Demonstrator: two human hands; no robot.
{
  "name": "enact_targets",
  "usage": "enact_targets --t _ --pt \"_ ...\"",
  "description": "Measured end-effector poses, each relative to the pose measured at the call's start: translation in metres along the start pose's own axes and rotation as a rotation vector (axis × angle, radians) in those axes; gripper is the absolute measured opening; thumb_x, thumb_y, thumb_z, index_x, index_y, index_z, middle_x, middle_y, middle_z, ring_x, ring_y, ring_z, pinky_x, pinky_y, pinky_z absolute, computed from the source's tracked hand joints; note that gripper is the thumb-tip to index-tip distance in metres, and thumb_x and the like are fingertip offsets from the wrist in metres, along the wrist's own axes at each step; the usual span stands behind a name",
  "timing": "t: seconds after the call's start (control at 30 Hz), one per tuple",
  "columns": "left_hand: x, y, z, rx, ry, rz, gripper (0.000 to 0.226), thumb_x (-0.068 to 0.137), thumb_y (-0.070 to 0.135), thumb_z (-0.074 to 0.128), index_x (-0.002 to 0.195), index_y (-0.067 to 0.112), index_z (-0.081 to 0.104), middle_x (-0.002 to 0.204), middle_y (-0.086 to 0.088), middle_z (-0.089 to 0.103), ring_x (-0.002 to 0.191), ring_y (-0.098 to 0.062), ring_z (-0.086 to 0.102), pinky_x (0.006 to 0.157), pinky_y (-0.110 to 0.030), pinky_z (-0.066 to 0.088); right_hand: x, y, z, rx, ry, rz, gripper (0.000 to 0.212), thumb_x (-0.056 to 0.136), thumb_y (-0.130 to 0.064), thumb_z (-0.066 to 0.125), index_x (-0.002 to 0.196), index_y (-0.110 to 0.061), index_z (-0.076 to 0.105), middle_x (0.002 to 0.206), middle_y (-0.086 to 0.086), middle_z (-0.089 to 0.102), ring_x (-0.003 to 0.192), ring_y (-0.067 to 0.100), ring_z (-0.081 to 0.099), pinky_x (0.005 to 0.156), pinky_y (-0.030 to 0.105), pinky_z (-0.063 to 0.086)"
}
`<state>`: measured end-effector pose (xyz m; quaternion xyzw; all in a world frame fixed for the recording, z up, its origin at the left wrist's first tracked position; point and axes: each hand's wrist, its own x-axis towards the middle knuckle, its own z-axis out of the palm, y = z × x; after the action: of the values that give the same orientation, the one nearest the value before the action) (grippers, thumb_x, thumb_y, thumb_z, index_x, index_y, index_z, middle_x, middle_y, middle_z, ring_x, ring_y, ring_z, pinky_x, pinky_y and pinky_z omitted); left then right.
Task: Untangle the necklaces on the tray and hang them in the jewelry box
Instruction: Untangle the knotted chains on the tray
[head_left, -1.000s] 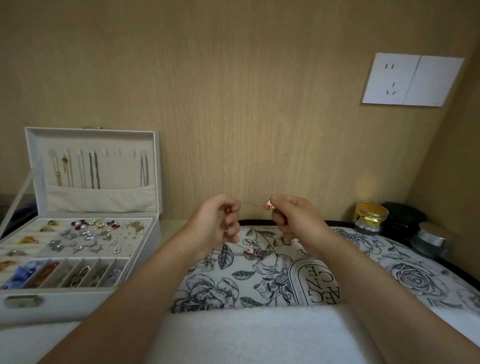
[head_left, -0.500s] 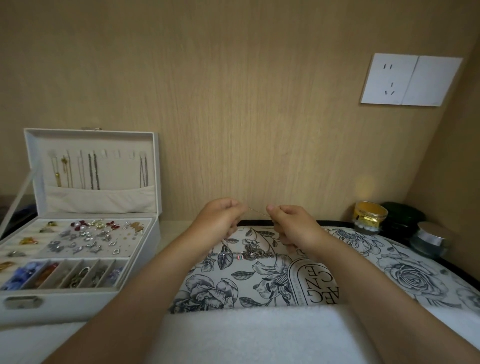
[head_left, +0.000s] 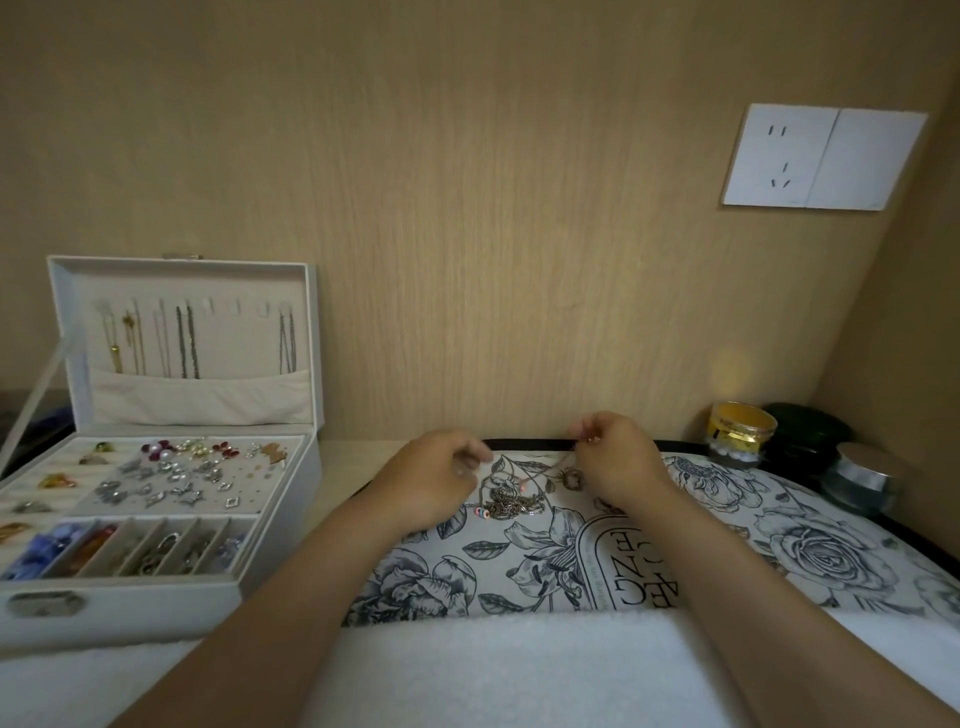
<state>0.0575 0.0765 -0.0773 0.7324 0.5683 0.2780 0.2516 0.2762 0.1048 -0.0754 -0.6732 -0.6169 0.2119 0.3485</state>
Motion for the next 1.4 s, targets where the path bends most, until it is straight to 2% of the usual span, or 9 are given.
enact_targets --t 0.1,0.2,0.3,0.47,0.7,0.9,1.07,1.2,1.4 --pt "-0.002 -0.005 -0.001 0.211 -0.034 0.022 0.019 0.092 0.016 0.061 0.094 0.033 0.070 0.093 0.016 0.066 0.086 0.000 0.061 0.081 -0.023 0.053 -0.006 -0.003 0.001 -0.325 -0.043 -0.247 0.036 0.090 -0.008 0.058 0.116 -0.031 0.068 0.118 -0.004 0.057 0.115 0.018 0.048 0.101 0.032 0.042" --pt "-0.003 -0.002 -0.003 0.266 -0.032 0.038 0.015 0.091 0.021 0.062 0.094 0.033 0.070 0.090 0.015 0.066 0.084 -0.003 0.062 0.080 -0.027 0.053 -0.016 -0.013 0.008 -0.262 -0.168 -0.453 0.019 0.094 -0.019 0.064 0.106 -0.029 0.073 0.109 -0.010 0.061 0.104 0.009 0.057 0.094 0.028 0.048" --pt "-0.003 -0.003 -0.004 0.271 -0.047 0.069 0.012 0.091 0.024 0.063 0.096 0.032 0.071 0.089 0.013 0.067 0.082 -0.004 0.062 0.077 -0.029 0.053 -0.024 -0.021 0.018 -0.233 -0.312 -0.454 0.015 0.092 -0.040 0.067 0.097 -0.030 0.077 0.093 -0.011 0.072 0.073 0.004 0.067 0.072 0.032 0.057" --pt "-0.004 -0.007 -0.001 0.233 -0.059 0.110 0.009 0.091 0.025 0.064 0.098 0.028 0.068 0.087 0.013 0.067 0.081 -0.005 0.063 0.076 -0.028 0.052 -0.022 -0.023 0.024 -0.322 -0.321 -0.434 0.014 0.087 -0.041 0.072 0.087 -0.028 0.078 0.081 -0.015 0.072 0.075 0.003 0.065 0.073 0.029 0.055" --pt "-0.004 -0.011 -0.003 0.174 -0.094 0.091 0.008 0.088 0.024 0.067 0.093 0.027 0.063 0.090 0.010 0.064 0.083 -0.009 0.063 0.077 -0.029 0.052 -0.018 -0.026 0.011 0.330 -0.257 -0.120 0.022 0.100 -0.022 0.056 0.089 -0.005 0.064 0.075 0.004 0.066 0.056 0.008 0.057 0.056 0.021 0.046" --pt "0.000 -0.015 -0.001 0.209 -0.049 0.142 0.007 0.096 0.021 0.062 0.091 0.022 0.066 0.091 0.007 0.064 0.084 -0.007 0.059 0.076 -0.022 0.049 -0.019 -0.032 0.005 0.667 -0.258 0.011 0.019 0.105 -0.018 0.048 0.094 -0.006 0.057 0.071 0.007 0.066 0.053 0.011 0.060 0.047 0.018 0.047" --pt "0.000 -0.016 -0.002 0.156 -0.051 0.115 0.004 0.093 0.026 0.066 0.094 0.022 0.066 0.093 0.008 0.064 0.086 -0.009 0.061 0.079 -0.025 0.052 -0.013 -0.023 0.009 0.545 -0.264 -0.058 0.021 0.103 -0.019 0.053 0.086 -0.009 0.060 0.066 0.003 0.068 0.062 0.019 0.059 0.062 0.031 0.051" --pt "-0.002 -0.008 0.001 0.248 -0.078 0.178 0.005 0.090 0.029 0.070 0.090 0.024 0.069 0.091 0.009 0.062 0.084 -0.008 0.061 0.079 -0.028 0.052 -0.013 -0.020 0.013 0.424 -0.236 -0.119 0.021 0.100 -0.016 0.060 0.080 -0.010 0.064 0.067 0.002 0.066 0.057 0.015 0.058 0.057 0.026 0.050" --pt "-0.001 -0.001 0.001 0.439 -0.146 0.148 0.013 0.097 0.032 0.059 0.085 0.027 0.061 0.087 0.012 0.054 0.081 -0.008 0.053 0.071 -0.028 0.043 -0.013 -0.012 0.014 -0.098 -0.261 -0.237 0.029 0.094 -0.041 0.064 0.081 -0.018 0.076 0.068 -0.004 0.068 0.060 0.008 0.059 0.063 0.026 0.051"
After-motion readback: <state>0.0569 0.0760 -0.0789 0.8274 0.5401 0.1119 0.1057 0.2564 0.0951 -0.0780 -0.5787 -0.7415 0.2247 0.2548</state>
